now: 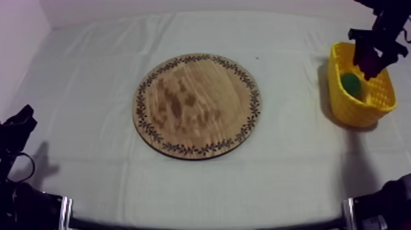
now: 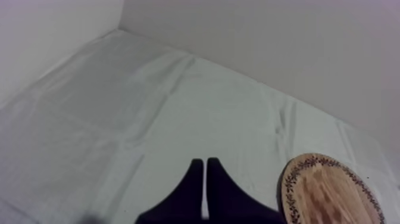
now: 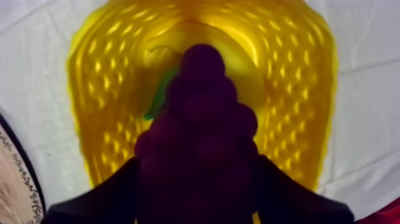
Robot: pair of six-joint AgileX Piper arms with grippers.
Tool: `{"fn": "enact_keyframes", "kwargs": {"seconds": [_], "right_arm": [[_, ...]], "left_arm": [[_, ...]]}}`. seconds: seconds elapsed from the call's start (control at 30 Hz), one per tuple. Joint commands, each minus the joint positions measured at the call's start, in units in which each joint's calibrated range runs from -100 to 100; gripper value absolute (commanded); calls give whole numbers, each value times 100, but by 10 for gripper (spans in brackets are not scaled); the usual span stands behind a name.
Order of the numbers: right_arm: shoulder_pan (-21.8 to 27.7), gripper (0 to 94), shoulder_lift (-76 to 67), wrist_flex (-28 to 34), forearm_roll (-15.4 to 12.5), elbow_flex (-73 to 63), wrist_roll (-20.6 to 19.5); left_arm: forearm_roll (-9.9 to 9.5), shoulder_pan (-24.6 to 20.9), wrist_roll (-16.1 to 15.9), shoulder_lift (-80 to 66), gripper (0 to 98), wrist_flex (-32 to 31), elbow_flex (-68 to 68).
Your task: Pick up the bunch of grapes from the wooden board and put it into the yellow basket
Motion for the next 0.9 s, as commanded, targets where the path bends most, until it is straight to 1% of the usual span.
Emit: {"fn": "enact_keyframes", "kwargs": {"seconds": [0.0,0.13,0.4,0.53,0.67,0.87], "right_arm": [[-13,495,142,-25,-36,34,-4],[-31,538,437,47,-80,18,50],[20,682,889,137,-109,-256,76],[58,717,908,118,-129,-325,103],[76,690,747,83,-162,-292,153],[174,582,177,-83,-321,-82,295]], "left_arm": [[1,2,-1,2,0,-1,-4],[1,2,-1,2,0,-1,-4],[1,2,-1,2,0,-1,-4],[1,2,-1,2,0,-1,-4],[1,2,-1,2,0,-1,-4],[1,2,-1,2,0,-1,-4]]}}
